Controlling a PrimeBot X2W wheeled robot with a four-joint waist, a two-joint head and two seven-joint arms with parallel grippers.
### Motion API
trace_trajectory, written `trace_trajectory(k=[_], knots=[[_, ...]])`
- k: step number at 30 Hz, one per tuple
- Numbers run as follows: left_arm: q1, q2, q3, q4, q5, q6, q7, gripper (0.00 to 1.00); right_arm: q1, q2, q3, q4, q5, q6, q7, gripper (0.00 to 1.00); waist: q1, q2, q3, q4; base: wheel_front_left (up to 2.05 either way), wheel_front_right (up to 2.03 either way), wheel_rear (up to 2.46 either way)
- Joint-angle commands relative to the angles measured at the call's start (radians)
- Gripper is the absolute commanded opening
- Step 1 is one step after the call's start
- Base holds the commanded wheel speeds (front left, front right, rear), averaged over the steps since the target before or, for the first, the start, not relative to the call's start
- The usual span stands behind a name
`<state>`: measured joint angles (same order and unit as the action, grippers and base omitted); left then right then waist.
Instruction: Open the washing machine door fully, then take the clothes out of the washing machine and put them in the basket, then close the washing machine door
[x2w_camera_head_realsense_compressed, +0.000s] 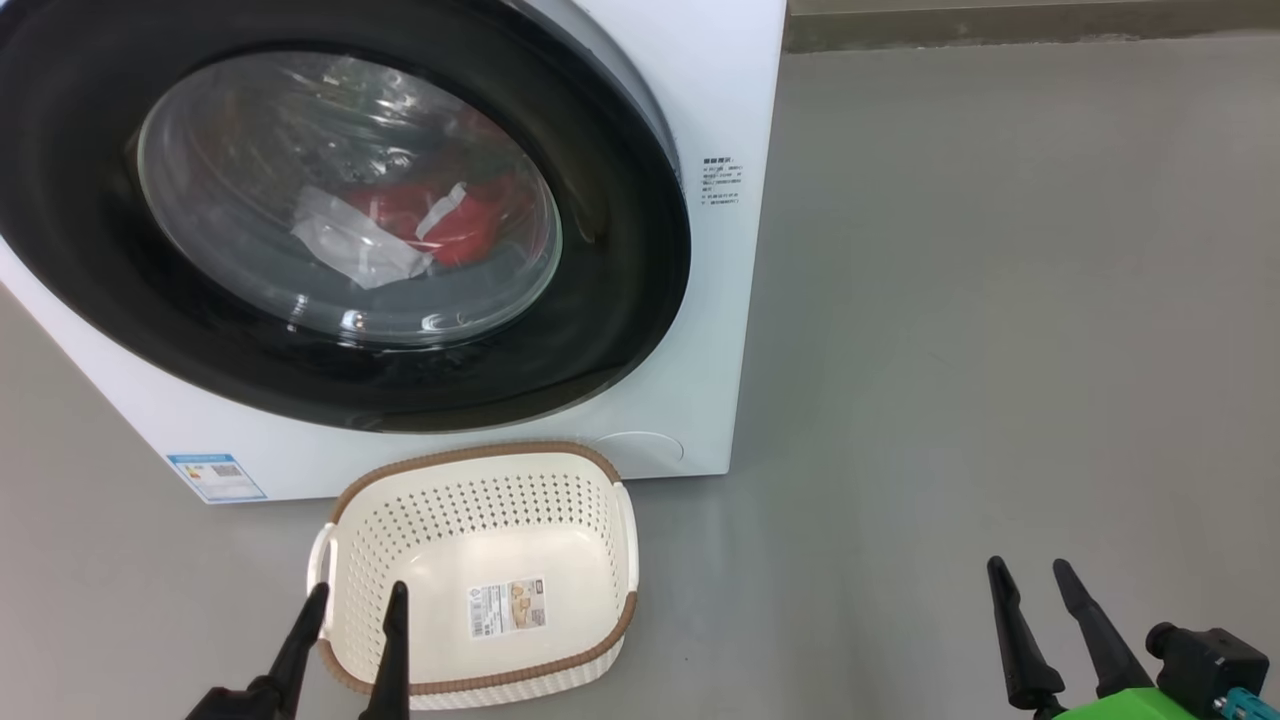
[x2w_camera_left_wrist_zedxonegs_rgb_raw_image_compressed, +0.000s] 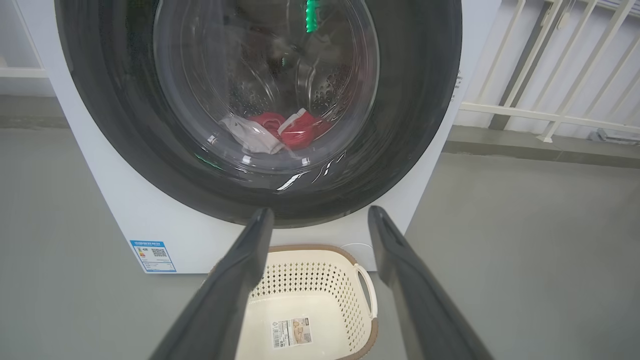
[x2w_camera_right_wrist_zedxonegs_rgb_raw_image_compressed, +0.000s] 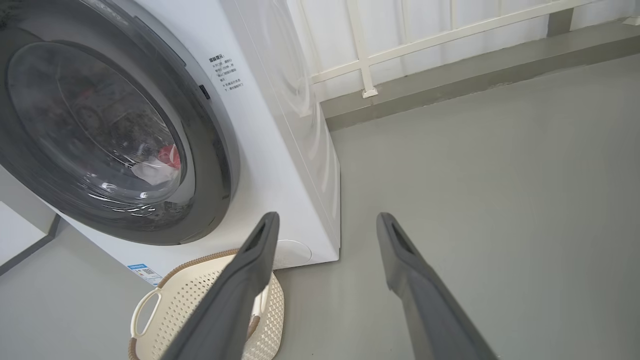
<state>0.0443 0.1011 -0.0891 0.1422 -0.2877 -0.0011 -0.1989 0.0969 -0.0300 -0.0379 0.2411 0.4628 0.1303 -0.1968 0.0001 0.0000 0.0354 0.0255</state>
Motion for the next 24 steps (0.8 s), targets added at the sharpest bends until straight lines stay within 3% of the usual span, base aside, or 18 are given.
trace_trajectory(k=[1, 16, 24], knots=[[-0.006, 0.002, 0.044, -0.023, 0.050, -0.016, -0.021, 1.00, -0.006, -0.017, 0.008, -0.033, -0.040, 0.000, -0.023, 1.00, -0.0001, 0.0000, -0.001, -0.001, 0.00, 0.00, 0.00], [0.006, -0.025, 0.088, -0.011, 0.211, -0.073, -0.062, 1.00, 0.017, -0.020, 0.008, -0.053, -0.176, 0.000, -0.064, 1.00, -0.0001, 0.0000, -0.002, -0.003, 0.00, 0.00, 0.00], [0.005, -0.039, 0.111, 0.009, 0.192, -0.100, -0.063, 1.00, 0.017, -0.020, 0.010, -0.053, -0.172, 0.000, -0.065, 1.00, -0.0001, 0.0000, -0.003, -0.006, 0.00, 0.00, 0.00]])
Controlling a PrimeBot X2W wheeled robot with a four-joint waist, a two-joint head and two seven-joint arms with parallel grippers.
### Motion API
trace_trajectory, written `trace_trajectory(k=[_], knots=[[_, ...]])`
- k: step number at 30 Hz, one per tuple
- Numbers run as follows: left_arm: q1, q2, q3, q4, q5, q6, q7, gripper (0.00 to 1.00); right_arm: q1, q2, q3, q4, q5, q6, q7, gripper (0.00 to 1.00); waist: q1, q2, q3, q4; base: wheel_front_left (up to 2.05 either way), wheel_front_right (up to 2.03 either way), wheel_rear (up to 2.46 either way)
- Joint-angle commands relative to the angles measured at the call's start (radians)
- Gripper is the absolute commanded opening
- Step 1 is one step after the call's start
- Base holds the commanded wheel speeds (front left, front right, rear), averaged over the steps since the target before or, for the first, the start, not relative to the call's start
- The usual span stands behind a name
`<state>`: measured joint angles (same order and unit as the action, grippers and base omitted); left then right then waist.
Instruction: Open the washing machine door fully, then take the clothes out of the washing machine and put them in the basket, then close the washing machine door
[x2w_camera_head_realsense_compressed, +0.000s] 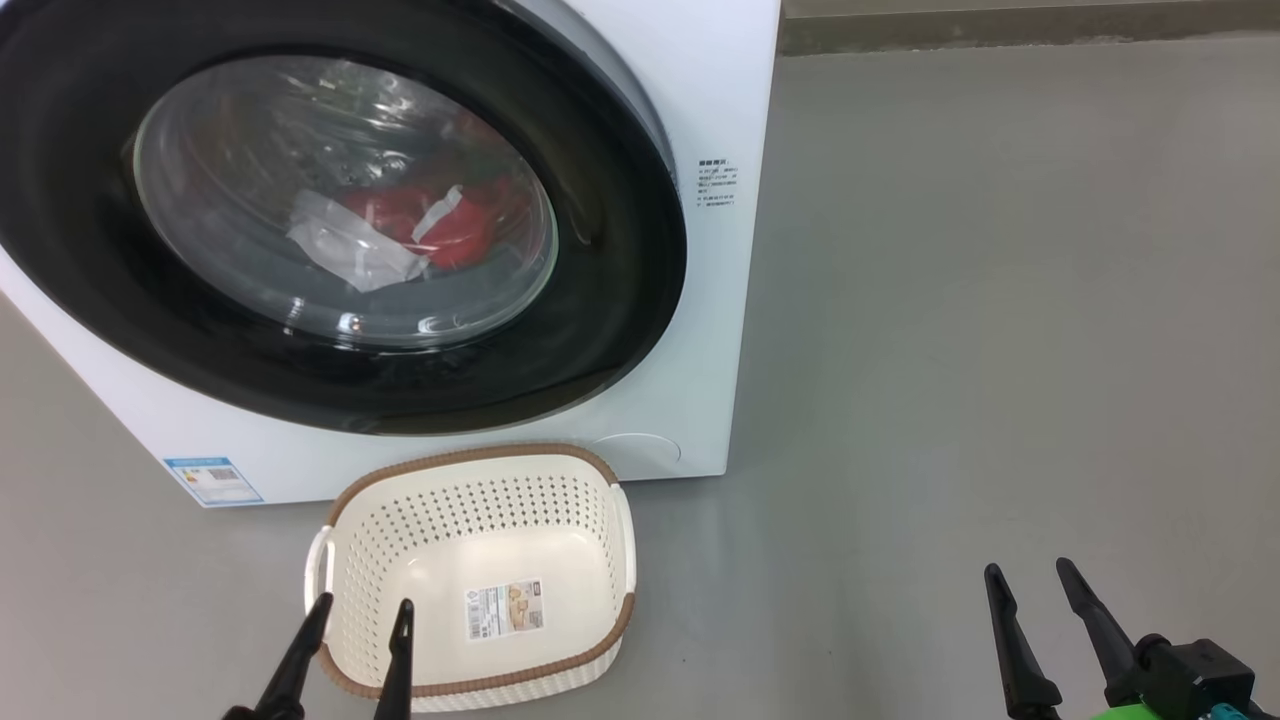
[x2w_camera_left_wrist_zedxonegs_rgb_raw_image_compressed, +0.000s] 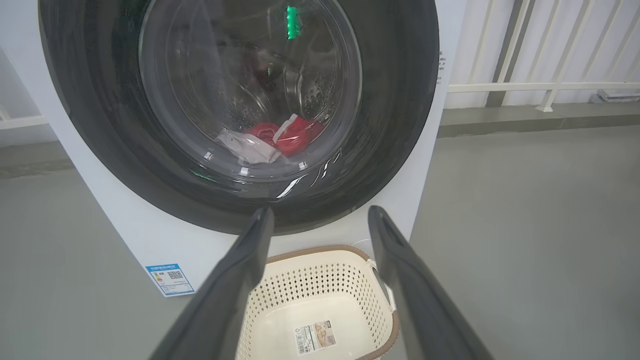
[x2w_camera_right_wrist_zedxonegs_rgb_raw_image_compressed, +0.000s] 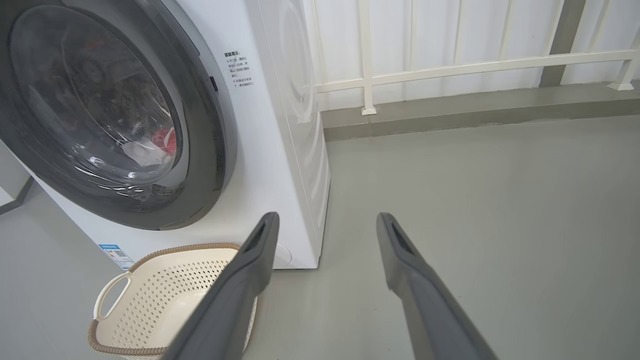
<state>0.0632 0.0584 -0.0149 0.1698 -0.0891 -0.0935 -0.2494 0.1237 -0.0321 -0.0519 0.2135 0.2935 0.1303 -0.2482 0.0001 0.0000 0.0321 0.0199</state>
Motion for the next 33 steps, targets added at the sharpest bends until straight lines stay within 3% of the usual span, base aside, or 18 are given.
trace_trajectory(k=[1, 14, 15, 16, 17, 18, 33], knots=[[-0.015, 0.002, 0.039, -0.015, -0.013, -0.011, -0.012, 1.00, -0.010, -0.018, 0.024, -0.026, -0.001, 0.000, -0.014, 1.00, -0.0001, 0.0000, 0.002, -0.001, 0.00, 0.00, 0.00], [-0.027, -0.006, 0.058, 0.007, -0.043, -0.033, -0.012, 1.00, -0.012, -0.018, 0.020, -0.034, 0.016, 0.000, -0.014, 1.00, -0.0001, 0.0000, 0.005, -0.004, 0.00, 0.00, 0.00], [-0.027, -0.007, 0.059, 0.007, -0.043, -0.033, -0.012, 1.00, -0.014, -0.018, 0.020, -0.038, 0.035, 0.000, -0.014, 0.91, -0.0001, 0.0000, 0.005, -0.003, 0.00, 0.00, 0.00], [-0.028, -0.007, 0.059, 0.007, -0.043, -0.034, -0.012, 1.00, -0.018, -0.018, 0.019, -0.043, 0.063, 0.000, -0.014, 0.39, -0.0001, 0.0000, 0.005, -0.003, 0.00, 0.00, 0.00], [-0.030, -0.007, 0.059, 0.006, -0.043, -0.034, -0.012, 1.00, -0.023, -0.018, 0.024, -0.046, 0.096, 0.000, -0.014, 0.07, -0.0001, 0.0000, 0.006, -0.002, 0.00, 0.00, 0.00], [-0.031, -0.007, 0.058, 0.005, -0.044, -0.035, -0.012, 1.00, -0.031, -0.018, 0.039, -0.047, 0.121, 0.000, -0.014, 0.00, -0.0001, 0.0000, 0.007, -0.002, 0.00, 0.00, 0.00], [-0.087, -0.008, -0.008, 0.002, -0.100, -0.037, -0.012, 1.00, -0.420, -0.036, 0.143, 0.014, 0.452, 0.000, -0.014, 0.00, -0.0001, 0.0000, 0.087, 0.068, 0.00, 0.00, 0.00]])
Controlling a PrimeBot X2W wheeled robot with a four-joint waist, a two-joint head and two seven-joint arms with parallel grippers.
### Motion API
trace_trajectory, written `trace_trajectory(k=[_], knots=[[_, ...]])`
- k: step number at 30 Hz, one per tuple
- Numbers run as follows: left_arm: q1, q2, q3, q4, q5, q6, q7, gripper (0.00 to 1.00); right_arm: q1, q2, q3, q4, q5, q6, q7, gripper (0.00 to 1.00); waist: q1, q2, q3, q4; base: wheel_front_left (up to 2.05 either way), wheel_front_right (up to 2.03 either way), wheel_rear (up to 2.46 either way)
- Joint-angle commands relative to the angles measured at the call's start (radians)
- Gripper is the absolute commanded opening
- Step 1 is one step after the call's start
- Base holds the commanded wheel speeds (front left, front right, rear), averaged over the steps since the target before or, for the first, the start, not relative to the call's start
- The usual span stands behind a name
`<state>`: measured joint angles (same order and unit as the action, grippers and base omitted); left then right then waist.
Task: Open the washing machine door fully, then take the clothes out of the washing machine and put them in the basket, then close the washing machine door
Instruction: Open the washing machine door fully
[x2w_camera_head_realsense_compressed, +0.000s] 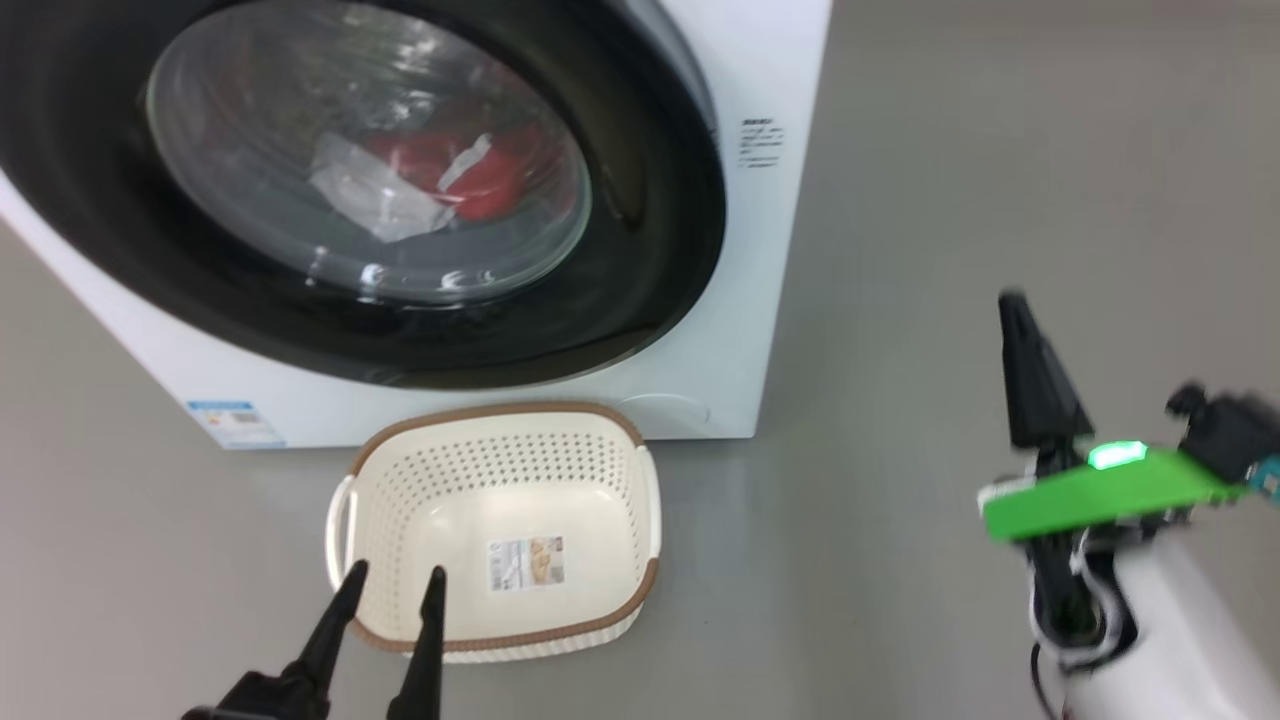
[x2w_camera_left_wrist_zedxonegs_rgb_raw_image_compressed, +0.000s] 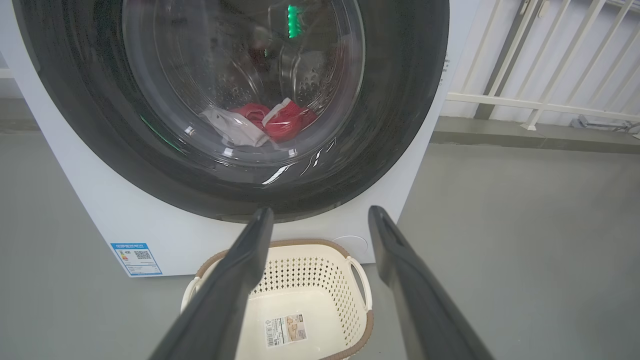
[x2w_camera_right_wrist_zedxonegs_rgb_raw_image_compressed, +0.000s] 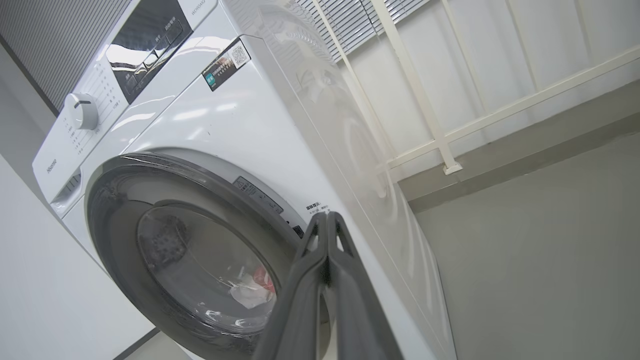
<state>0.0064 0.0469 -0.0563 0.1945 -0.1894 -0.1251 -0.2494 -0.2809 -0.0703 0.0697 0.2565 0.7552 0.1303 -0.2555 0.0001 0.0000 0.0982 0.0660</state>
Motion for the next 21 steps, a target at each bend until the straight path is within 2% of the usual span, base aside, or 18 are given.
trace_trajectory(k=[1, 12, 21], knots=[[-0.036, 0.003, 0.026, -0.023, -0.006, -0.005, -0.012, 1.00, -0.046, -0.011, 0.026, -0.022, 0.007, 0.000, -0.006, 0.00, 0.0000, 0.0000, 0.029, 0.033, 0.00, 0.00, 0.00], [-0.084, 0.003, -0.048, -0.019, -0.043, -0.005, -0.012, 1.00, -0.332, -0.145, 0.180, 0.110, 0.227, 0.000, 0.026, 0.00, 0.0000, 0.0000, 0.117, 0.133, 0.00, 0.00, 0.00], [-0.126, 0.003, -0.075, -0.017, -0.065, -0.005, -0.012, 1.00, -0.501, -0.232, 0.268, 0.099, 0.508, 0.000, 0.185, 0.00, 0.0000, 0.0000, 0.182, 0.178, 0.00, 0.00, 0.00]])
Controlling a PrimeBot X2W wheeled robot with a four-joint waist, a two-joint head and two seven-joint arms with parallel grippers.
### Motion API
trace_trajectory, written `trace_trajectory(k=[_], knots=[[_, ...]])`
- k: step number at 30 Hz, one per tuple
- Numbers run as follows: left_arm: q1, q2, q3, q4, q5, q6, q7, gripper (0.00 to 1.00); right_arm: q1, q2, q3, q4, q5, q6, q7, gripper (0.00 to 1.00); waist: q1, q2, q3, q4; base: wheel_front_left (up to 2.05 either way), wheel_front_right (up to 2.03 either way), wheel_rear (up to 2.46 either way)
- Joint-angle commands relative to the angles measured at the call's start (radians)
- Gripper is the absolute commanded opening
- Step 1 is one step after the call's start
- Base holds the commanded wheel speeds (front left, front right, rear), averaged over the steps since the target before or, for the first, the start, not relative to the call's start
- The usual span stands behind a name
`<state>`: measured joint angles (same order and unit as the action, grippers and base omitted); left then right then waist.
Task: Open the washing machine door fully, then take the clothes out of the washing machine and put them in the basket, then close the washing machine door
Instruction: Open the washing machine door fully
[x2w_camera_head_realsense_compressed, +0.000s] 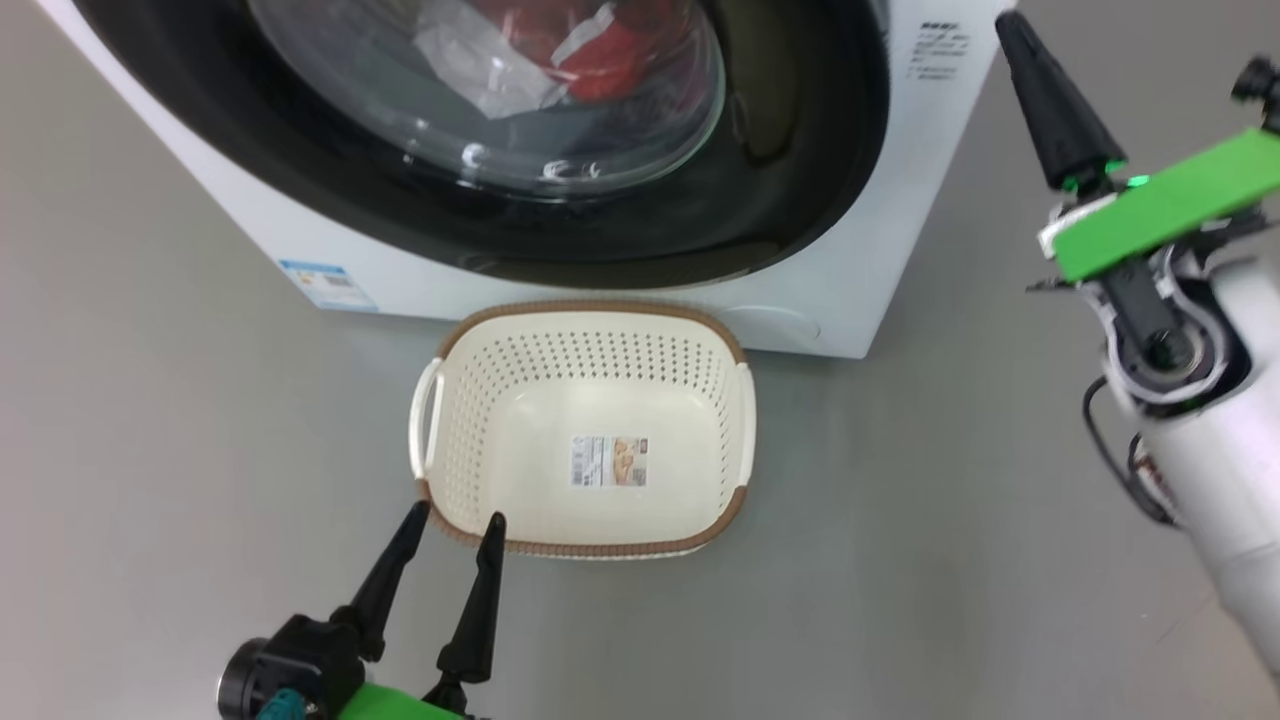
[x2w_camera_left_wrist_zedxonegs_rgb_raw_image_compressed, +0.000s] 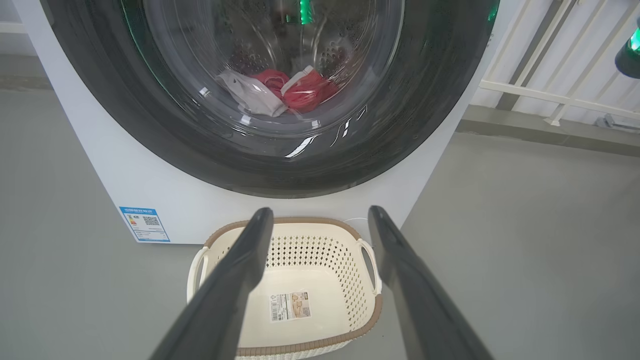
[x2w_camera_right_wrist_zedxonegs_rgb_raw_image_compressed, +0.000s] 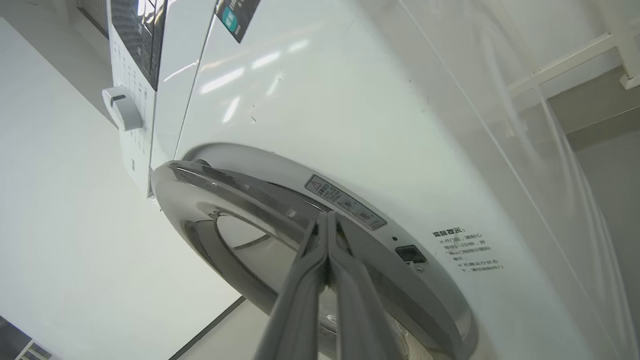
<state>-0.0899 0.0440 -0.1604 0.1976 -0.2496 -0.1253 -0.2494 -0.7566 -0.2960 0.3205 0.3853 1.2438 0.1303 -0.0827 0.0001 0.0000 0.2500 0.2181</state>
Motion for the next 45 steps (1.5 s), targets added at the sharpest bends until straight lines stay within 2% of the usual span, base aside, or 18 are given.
trace_trajectory(k=[1, 8, 18, 32, 45], knots=[[-0.034, 0.006, 0.028, -0.019, -0.007, -0.005, -0.012, 1.00, -0.041, -0.017, 0.022, -0.030, 0.045, 0.000, 0.030, 0.00, 0.0000, 0.0000, 0.038, 0.029, 0.00, 0.00, 0.00], [-0.067, 0.006, 0.010, -0.012, -0.020, -0.005, -0.012, 1.00, -0.136, -0.069, 0.017, -0.040, 0.227, 0.000, 0.183, 0.00, 0.0000, 0.0000, 0.088, 0.058, 0.00, 0.00, 0.00], [-0.112, 0.006, -0.020, -0.010, -0.040, -0.005, -0.012, 1.00, -0.262, -0.107, 0.003, 0.046, 0.377, 0.000, 0.401, 0.00, 0.0000, 0.0000, 0.164, 0.101, 0.00, 0.00, 0.00], [-0.131, 0.006, -0.031, -0.003, -0.072, -0.005, -0.012, 1.00, -0.352, -0.091, 0.018, 0.161, 0.434, 0.000, 0.556, 0.00, 0.0000, 0.0000, 0.190, 0.127, 0.00, 0.00, 0.00], [-0.113, 0.006, -0.018, 0.000, -0.066, -0.005, -0.012, 1.00, -0.277, -0.050, 0.070, 0.161, 0.410, 0.000, 0.607, 0.00, 0.0000, 0.0000, 0.110, 0.098, 0.00, 0.00, 0.00]])
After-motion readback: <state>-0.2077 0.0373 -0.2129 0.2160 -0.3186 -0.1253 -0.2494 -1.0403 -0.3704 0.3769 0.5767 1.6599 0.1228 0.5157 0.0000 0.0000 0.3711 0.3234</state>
